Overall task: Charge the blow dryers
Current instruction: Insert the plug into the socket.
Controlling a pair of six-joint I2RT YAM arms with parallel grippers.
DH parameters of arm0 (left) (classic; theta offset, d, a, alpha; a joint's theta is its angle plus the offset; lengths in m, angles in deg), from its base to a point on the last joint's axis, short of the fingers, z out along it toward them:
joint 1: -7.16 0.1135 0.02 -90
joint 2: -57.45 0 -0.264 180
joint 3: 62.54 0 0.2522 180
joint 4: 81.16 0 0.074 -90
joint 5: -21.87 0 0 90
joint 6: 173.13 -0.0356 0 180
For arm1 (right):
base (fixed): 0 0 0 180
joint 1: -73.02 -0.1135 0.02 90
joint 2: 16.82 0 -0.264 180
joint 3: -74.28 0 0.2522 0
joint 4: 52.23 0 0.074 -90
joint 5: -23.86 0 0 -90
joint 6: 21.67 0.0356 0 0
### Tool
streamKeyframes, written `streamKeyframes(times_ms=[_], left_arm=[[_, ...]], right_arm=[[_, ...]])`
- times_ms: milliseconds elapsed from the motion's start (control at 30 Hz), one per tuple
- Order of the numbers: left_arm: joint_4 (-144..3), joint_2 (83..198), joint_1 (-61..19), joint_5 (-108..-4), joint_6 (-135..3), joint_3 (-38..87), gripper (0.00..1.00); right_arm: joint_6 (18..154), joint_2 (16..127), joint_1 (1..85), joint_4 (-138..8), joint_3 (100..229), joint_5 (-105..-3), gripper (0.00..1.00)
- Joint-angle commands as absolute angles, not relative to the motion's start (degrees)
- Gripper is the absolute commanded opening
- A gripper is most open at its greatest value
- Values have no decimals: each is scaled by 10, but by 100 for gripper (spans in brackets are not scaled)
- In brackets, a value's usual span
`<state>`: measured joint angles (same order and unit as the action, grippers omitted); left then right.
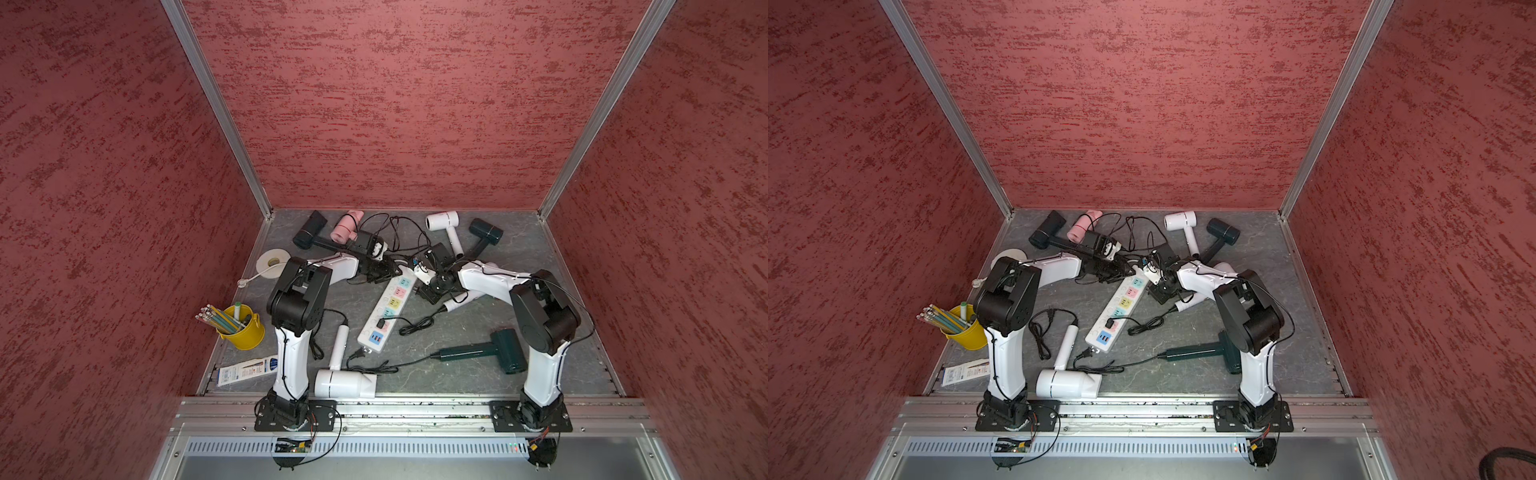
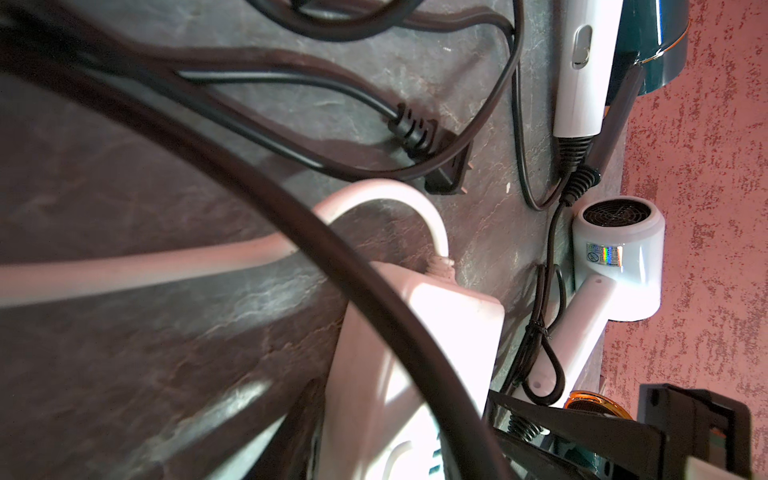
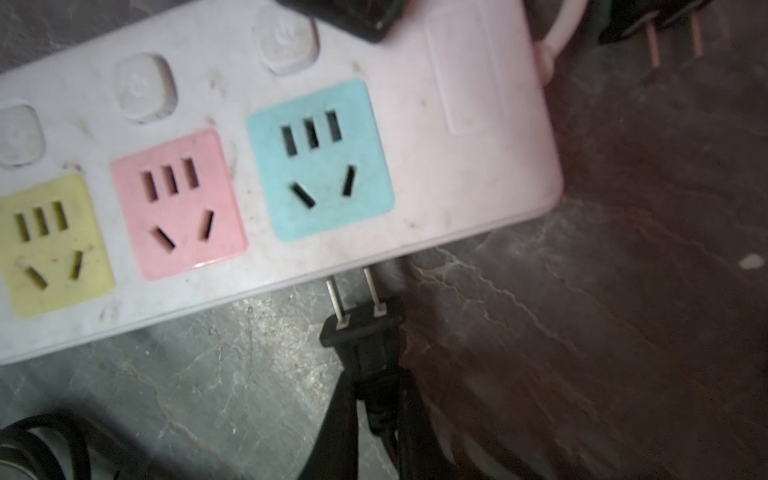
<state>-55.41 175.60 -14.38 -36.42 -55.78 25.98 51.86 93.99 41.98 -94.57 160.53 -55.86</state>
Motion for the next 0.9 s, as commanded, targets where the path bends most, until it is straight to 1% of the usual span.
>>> streamKeyframes(times_ms=[0,867], left_arm=[[-565,1770,-155,-333,-568,280,45],[-561,1775,-157,-330,-570,287,44]], right_arm=[[518,951,422,-931,1624,-561,0],[520,935,423,-918,1630,-555,0]])
